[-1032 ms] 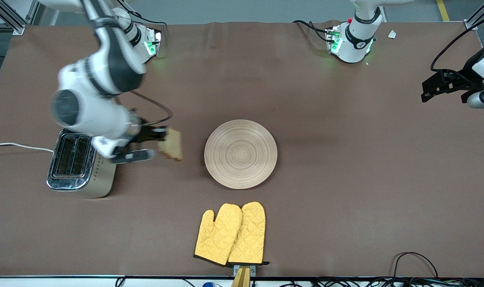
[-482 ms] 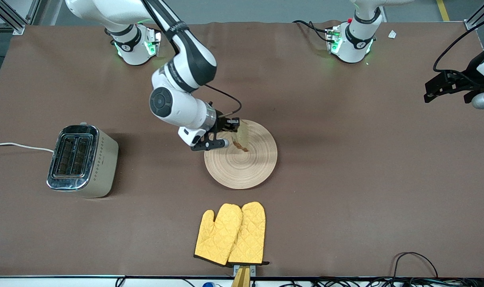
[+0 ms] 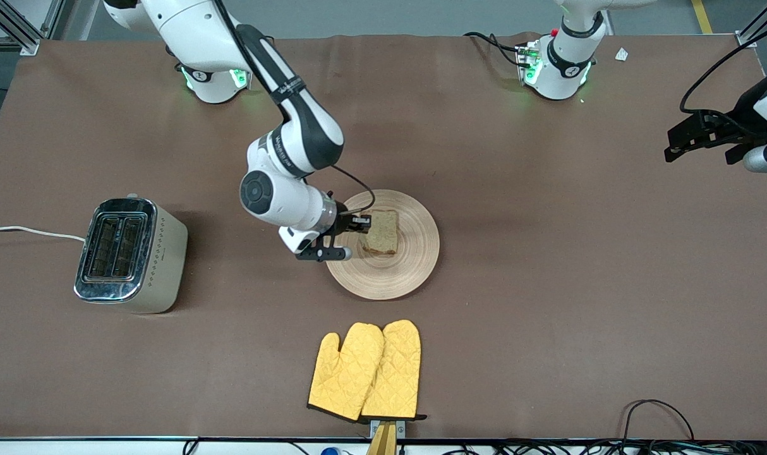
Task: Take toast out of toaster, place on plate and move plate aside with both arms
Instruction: 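Lower the toast onto the plate and open the right gripper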
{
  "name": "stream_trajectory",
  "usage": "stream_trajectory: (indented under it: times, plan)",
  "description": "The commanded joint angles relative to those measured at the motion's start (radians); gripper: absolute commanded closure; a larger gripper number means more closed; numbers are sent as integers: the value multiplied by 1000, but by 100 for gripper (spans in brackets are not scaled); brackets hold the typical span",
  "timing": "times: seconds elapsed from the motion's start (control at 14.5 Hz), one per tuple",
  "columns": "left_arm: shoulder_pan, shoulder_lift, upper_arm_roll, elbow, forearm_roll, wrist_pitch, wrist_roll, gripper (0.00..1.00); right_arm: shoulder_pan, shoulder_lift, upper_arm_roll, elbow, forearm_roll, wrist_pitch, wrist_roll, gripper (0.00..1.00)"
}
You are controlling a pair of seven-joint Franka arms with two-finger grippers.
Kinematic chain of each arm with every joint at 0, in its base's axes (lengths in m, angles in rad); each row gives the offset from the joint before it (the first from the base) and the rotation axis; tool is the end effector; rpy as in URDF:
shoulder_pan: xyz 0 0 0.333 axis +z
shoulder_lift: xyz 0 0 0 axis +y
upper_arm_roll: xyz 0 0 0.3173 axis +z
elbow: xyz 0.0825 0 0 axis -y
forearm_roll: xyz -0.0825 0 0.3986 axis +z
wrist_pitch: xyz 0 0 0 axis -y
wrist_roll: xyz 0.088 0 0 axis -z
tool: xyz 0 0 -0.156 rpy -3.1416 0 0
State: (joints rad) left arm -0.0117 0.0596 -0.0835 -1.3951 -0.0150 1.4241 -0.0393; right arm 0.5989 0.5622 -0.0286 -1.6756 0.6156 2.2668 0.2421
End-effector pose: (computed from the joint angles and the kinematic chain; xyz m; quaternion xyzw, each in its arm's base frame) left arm 0.5681 -0.0553 0.6145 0.9994 -0.0289 -0.0158 0.0089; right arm 0.5709 0.4114 0.2310 -0.9731 0.0301 0.0765 0.2154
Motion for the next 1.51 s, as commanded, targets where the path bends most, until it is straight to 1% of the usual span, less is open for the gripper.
stream_trajectory:
  times: [0.0, 0.14, 0.34, 0.48, 0.55, 0.62, 0.69, 0.76, 0.83, 0.89, 0.96, 1.03, 1.17, 1.24, 1.38, 1.44]
  plan:
    - [4, 14, 2, 27, -14, -7, 2, 0, -40, -1, 7, -53, 19, 2, -120, 99]
    - [6, 16, 2, 27, -14, -7, 6, 0, -63, -1, 7, -88, 19, -6, -168, 98]
    - [6, 23, 2, 28, -17, -7, -1, 0, -62, -11, 6, -139, 18, -7, -170, 98]
    - [6, 23, 1, 28, -17, -7, 4, 0, -65, -16, 3, -147, 18, -21, -190, 98]
    - [7, 23, 1, 28, -17, -7, 4, 0, -73, -16, -4, -144, 18, -47, -190, 90]
    - [6, 23, 1, 28, -17, -7, 2, 0, -83, -16, -8, -139, 16, -70, -191, 71]
    - [6, 23, 1, 28, -17, -7, 2, 0, -91, -18, -13, -136, 15, -96, -191, 46]
    - [6, 23, 1, 28, -17, -7, 2, 0, -93, -19, -26, -133, 4, -121, -191, 35]
    - [6, 23, 1, 28, -17, -7, 1, 0, -93, -21, -48, -130, -29, -150, -190, 20]
    - [6, 23, 1, 28, -17, -7, 1, 0, -93, -28, -53, -125, -69, -173, -188, 0]
    - [4, 23, 1, 28, -16, -7, -1, 0, -94, -40, -54, -124, -91, -188, -181, 0]
    - [6, 23, 1, 28, -17, -7, 9, 0, -97, -45, -57, -124, -93, -197, -178, 0]
    - [7, 25, 1, 27, -19, -7, 15, 0, -97, -65, -79, -124, -94, -226, -178, 0]
    - [9, 48, 2, 27, -17, -7, 21, 0, -97, -80, -97, -124, -96, -248, -178, 0]
    - [9, 98, 2, 28, -14, -4, 21, 0, -99, -111, -180, -112, -102, -312, -188, 0]
    - [15, 138, 1, 30, -26, 4, 22, 0, -105, -111, -233, -67, -102, -369, -187, 0]
